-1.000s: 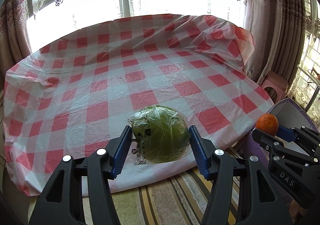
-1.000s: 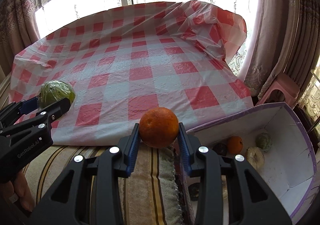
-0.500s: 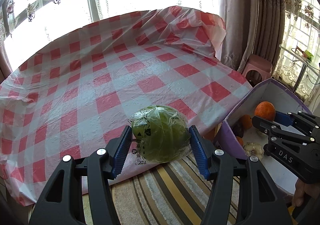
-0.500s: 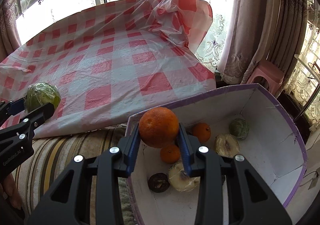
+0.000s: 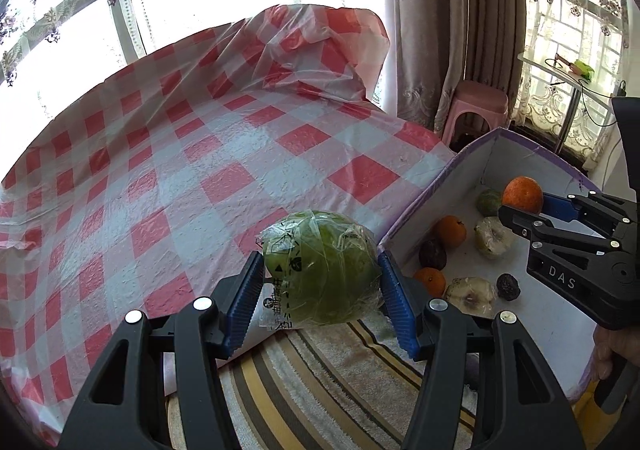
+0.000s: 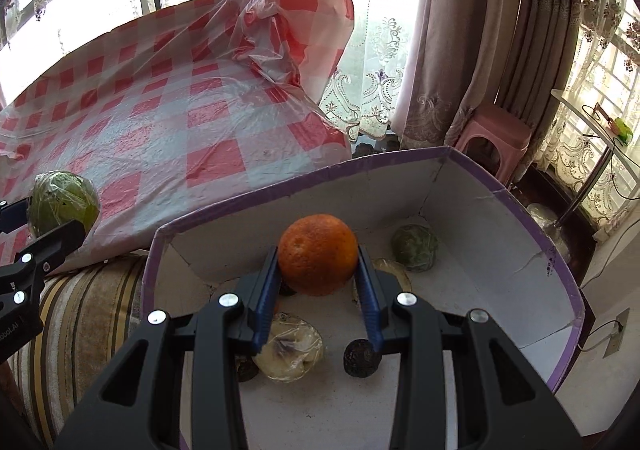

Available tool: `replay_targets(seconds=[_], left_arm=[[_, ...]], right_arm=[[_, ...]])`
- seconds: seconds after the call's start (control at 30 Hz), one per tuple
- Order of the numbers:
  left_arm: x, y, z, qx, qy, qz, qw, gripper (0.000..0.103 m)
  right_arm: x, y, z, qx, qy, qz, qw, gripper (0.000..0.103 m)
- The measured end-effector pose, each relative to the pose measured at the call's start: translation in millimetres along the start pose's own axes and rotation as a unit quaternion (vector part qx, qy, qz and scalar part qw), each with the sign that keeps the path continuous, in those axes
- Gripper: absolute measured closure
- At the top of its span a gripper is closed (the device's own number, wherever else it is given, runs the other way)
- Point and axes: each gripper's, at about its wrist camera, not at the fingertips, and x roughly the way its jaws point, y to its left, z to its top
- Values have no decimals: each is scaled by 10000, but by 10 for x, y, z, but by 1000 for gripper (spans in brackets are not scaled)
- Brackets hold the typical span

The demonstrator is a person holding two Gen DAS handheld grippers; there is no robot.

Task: Organize fruits
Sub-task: 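Lift and carry the green bagged fruit and orange over into the white box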

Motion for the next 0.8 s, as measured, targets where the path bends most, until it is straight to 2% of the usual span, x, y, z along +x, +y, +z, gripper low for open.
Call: replay_targets(seconds=[0.33, 0.8], left_arm=[[149, -338, 81, 438, 142, -370, 9983, 47], [410, -781, 172, 968, 482, -846, 9905, 47]], right_arm=[[99, -331, 21, 94, 30, -462, 9989, 66], [263, -766, 78, 49, 201, -1021, 9946, 66]])
